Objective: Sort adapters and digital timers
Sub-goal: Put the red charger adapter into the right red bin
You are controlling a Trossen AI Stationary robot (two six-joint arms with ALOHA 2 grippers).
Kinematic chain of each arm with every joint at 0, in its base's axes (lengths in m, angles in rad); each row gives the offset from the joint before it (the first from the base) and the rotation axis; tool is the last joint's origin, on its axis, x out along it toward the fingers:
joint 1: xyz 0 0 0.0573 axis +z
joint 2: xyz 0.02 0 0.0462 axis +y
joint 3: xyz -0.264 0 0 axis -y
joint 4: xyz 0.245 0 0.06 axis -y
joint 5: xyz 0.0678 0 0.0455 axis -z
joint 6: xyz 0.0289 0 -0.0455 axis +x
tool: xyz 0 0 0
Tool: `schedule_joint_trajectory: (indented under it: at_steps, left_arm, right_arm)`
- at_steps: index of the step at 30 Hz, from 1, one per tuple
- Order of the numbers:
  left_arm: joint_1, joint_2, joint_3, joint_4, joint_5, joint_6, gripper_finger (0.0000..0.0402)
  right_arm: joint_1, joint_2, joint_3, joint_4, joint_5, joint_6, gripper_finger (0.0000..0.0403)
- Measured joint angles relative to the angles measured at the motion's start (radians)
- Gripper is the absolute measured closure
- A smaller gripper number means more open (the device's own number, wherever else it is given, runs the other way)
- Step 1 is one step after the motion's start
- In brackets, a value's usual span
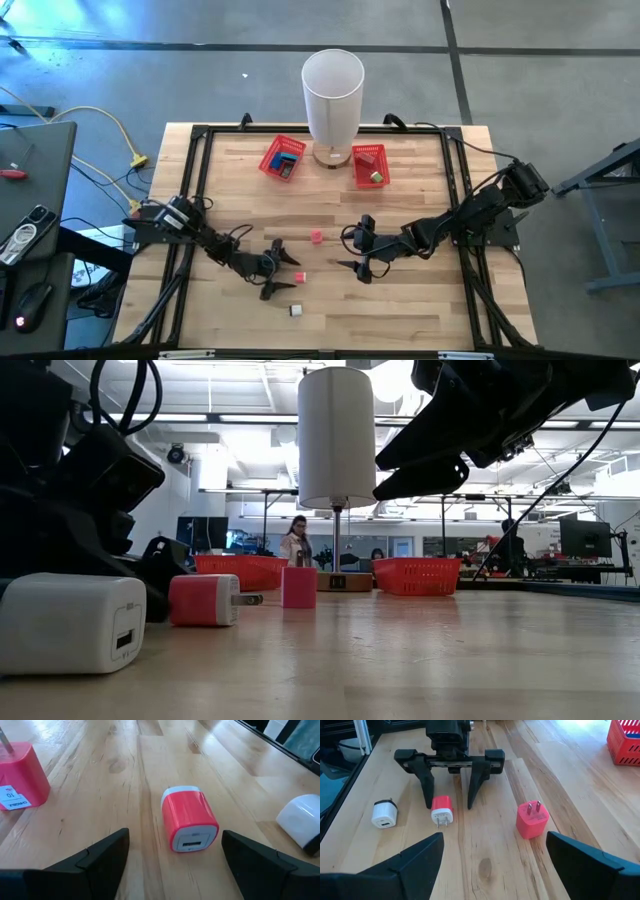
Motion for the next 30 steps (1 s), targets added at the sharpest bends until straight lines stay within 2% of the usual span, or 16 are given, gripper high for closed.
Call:
schedule_joint_trajectory:
  at_steps: [30]
  left_arm:
    - [0.084, 0.003, 0.072, -0.071, 0.027, 0.048, 0.009]
  right_arm:
    - [0.0, 0.0, 0.0, 0.0, 0.0, 0.0, 0.0063]
